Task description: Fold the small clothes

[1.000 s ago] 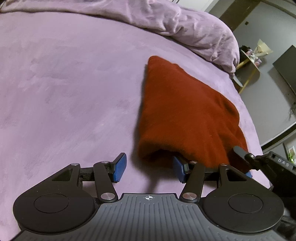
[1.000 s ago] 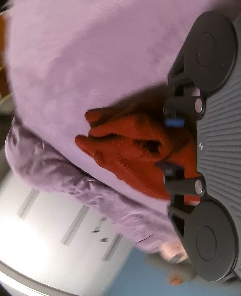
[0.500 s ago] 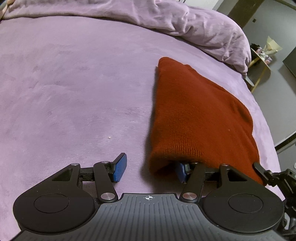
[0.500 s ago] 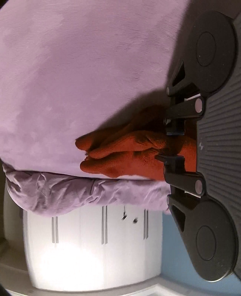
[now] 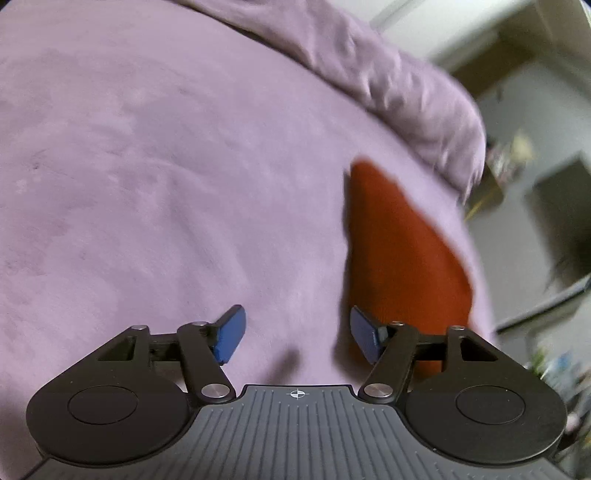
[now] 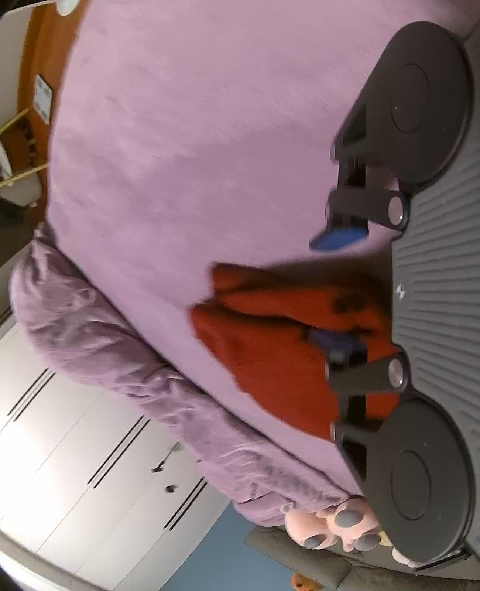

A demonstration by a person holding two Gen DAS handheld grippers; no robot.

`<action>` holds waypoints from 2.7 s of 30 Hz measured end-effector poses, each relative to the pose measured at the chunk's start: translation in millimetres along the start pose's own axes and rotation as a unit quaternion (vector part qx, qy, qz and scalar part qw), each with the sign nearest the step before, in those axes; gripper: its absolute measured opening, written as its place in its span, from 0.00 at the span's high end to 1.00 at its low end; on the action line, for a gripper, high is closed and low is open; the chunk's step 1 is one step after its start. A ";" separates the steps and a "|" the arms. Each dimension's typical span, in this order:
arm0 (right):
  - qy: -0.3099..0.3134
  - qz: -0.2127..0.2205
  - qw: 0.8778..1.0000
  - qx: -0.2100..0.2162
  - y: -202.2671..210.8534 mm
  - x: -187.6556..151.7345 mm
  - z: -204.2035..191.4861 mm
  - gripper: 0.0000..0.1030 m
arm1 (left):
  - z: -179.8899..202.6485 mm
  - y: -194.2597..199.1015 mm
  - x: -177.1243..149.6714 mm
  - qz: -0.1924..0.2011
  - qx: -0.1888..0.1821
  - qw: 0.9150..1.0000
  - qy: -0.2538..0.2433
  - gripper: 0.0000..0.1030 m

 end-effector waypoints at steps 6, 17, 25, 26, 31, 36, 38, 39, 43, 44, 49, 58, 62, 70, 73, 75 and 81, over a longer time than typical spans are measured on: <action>-0.062 -0.089 0.992 0.058 -52.9 27.6 17.7 0.39 | 22.8 -41.9 32.5 -0.023 -0.058 0.998 -0.012 0.29; -0.118 -0.154 0.971 0.138 -118.3 35.3 12.0 0.46 | 39.6 -133.6 43.2 -0.084 -0.119 0.988 0.041 0.32; -0.103 -0.160 0.973 0.131 -137.8 23.7 -11.0 0.68 | 45.0 -131.3 43.2 -0.078 -0.136 0.987 0.022 0.50; -0.105 -0.163 0.971 0.136 -138.7 20.6 -17.5 0.68 | 44.5 -128.6 43.4 -0.075 -0.144 0.986 0.026 0.52; -0.096 -0.179 0.967 0.155 -139.6 8.7 -52.3 0.68 | 44.7 -95.6 52.3 -0.049 -0.170 0.984 0.031 0.55; -0.057 -0.226 0.955 0.181 -141.8 -19.8 -103.5 0.68 | 26.3 -22.3 67.2 0.005 -0.145 0.989 0.015 0.56; -0.031 -0.243 0.951 0.187 -145.5 -37.2 -127.2 0.67 | 14.1 11.2 70.7 0.043 -0.107 0.993 -0.003 0.59; -0.020 -0.249 0.950 0.190 -147.3 -46.0 -138.3 0.65 | 8.7 27.6 72.0 0.063 -0.096 0.993 -0.010 0.59; -0.004 -0.221 0.961 0.165 -136.9 -65.0 -161.3 0.50 | -12.7 80.2 57.8 0.102 -0.043 0.994 0.003 0.56; 0.006 -0.198 0.969 0.145 -126.4 -66.4 -162.4 0.50 | -16.5 85.8 49.1 0.100 -0.048 0.994 0.017 0.55; -0.020 -0.109 0.991 0.074 -59.6 -78.8 -117.5 0.42 | -42.5 86.9 -13.0 0.062 -0.098 0.985 0.126 0.53; -0.112 -0.144 0.971 0.151 -28.0 -131.2 -100.3 0.42 | -42.0 51.7 -35.7 0.073 -0.150 0.964 0.206 0.53; -0.125 -0.107 0.978 0.126 -51.2 -133.2 -128.0 0.63 | -33.3 38.4 -31.9 0.095 -0.123 0.962 0.223 0.47; -0.264 -0.096 0.946 0.161 -58.2 -123.8 -87.6 0.92 | -30.8 54.2 -28.4 0.145 -0.080 0.967 0.191 0.47; -0.139 -0.055 0.988 0.045 -55.4 -114.1 -80.0 0.93 | -26.2 59.8 -29.5 0.127 -0.065 0.972 0.185 0.47; -0.096 -0.054 0.993 0.035 -51.8 -108.9 -88.6 0.92 | -20.7 68.0 -27.1 0.122 -0.018 0.981 0.150 0.47; 0.038 0.036 0.998 -0.017 -18.3 -73.7 -133.1 0.87 | 1.3 73.3 3.0 0.151 0.056 0.986 0.043 0.44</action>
Point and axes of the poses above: each gripper's, at about its wrist camera, not at the fingertips, and y roughly against the way its jaws point, z to its right, x to its top, the point moved 5 cm from there along -y, roughly the way its jaws point, and after that the axes turned 8 degrees about -x, right-handed, at the moved point
